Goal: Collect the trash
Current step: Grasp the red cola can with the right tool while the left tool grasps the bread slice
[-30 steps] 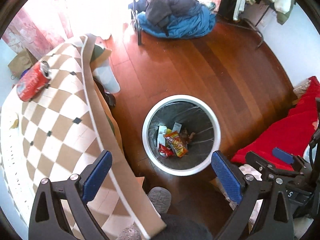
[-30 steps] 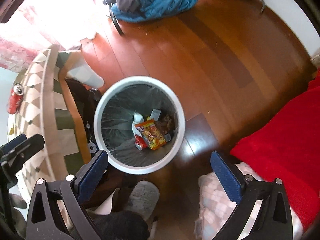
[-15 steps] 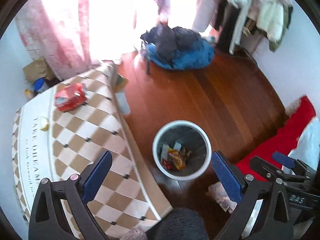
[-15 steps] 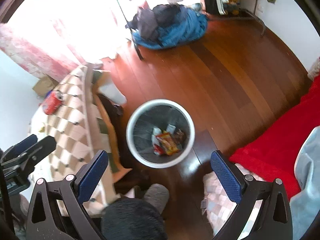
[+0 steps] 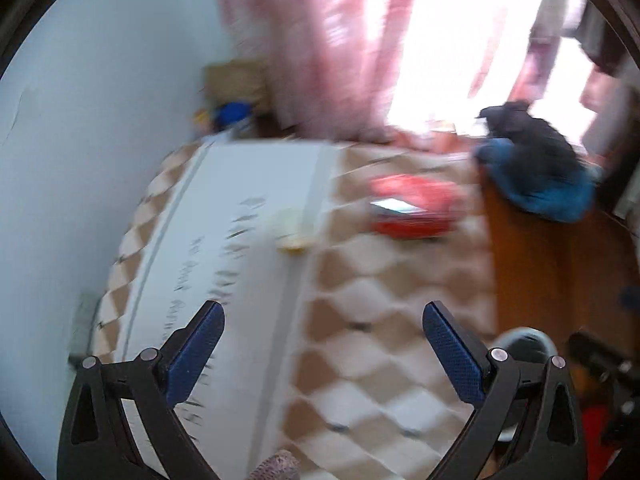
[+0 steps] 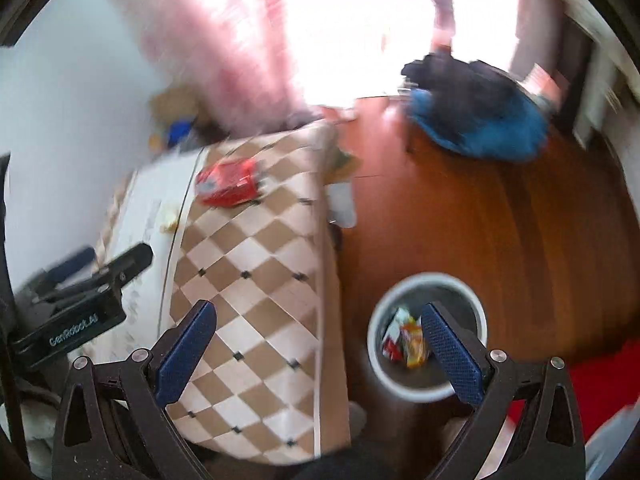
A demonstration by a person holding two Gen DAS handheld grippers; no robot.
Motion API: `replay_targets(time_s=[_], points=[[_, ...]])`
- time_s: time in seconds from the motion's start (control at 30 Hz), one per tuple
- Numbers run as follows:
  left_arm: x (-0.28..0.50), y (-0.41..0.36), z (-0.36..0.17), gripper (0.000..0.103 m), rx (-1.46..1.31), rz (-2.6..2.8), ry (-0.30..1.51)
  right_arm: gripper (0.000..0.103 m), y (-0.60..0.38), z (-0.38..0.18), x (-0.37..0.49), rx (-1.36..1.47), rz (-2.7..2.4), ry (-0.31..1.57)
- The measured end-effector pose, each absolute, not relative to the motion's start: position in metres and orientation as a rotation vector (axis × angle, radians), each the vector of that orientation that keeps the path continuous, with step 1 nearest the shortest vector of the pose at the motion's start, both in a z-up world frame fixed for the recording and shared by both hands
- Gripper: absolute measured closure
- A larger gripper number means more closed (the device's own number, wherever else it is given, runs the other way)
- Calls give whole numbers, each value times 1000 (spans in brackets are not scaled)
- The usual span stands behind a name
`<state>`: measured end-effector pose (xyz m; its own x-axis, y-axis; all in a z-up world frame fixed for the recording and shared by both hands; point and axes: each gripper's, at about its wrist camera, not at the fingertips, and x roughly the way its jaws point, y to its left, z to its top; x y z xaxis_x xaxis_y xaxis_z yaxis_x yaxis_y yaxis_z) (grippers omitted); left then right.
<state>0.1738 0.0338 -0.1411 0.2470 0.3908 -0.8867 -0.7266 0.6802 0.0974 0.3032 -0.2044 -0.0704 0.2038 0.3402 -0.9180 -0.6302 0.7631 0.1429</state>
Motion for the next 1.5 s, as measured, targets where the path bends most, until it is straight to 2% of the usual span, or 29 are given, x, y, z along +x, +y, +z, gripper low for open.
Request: replay_targets(time_s=[0.2, 0.33, 0.47, 0.6, 0.67, 0.7, 0.73, 0.77, 0.8, 0.97, 1.07, 1.17, 1.23, 1.27, 1.3, 1.5], points=[[155, 101, -216, 1, -471, 884, 1179, 0, -33, -138, 321, -761, 806, 1168], [151, 127, -240, 1, -515, 905, 1195, 0, 49, -189, 334, -1051, 808, 1101], [144, 149, -246, 2, -600, 911, 1170, 0, 94, -223, 339, -1238, 861, 1058], [145, 162, -243, 2, -640, 881, 1137, 0, 119, -245, 348, -1236, 923, 1130], [151, 166, -243, 2, -663, 854, 1131, 5, 124, -251, 352, -1220, 920, 1141], [154, 167, -243, 2, -677, 839, 1128, 15, 125, -253, 358, -1181, 911, 1183], [157, 169, -243, 2, -700, 821, 1121, 30, 125, -254, 363, -1137, 899, 1216], [160, 170, -244, 2, -727, 797, 1114, 39, 124, -255, 369, -1087, 889, 1254], [163, 173, -245, 2, -769, 758, 1105, 42, 120, -257, 372, -1047, 883, 1285], [193, 181, -253, 3, -777, 667, 1122, 43, 98, -254, 396, -793, 806, 1433], [217, 181, -256, 19, -647, 662, 1161, 43, 84, -252, 401, -724, 787, 1444], [233, 174, -255, 47, -517, 647, 1202, 43, 72, -249, 402, -650, 776, 1455], [238, 166, -252, 81, -461, 633, 1213, 43, 69, -249, 400, -625, 769, 1453], [239, 163, -251, 85, -447, 627, 1214, 43, 68, -249, 398, -615, 768, 1449], [239, 158, -251, 94, -427, 624, 1217, 43, 68, -249, 395, -615, 769, 1439], [217, 144, -239, 97, -359, 658, 1191, 43, 59, -250, 387, -578, 759, 1372]])
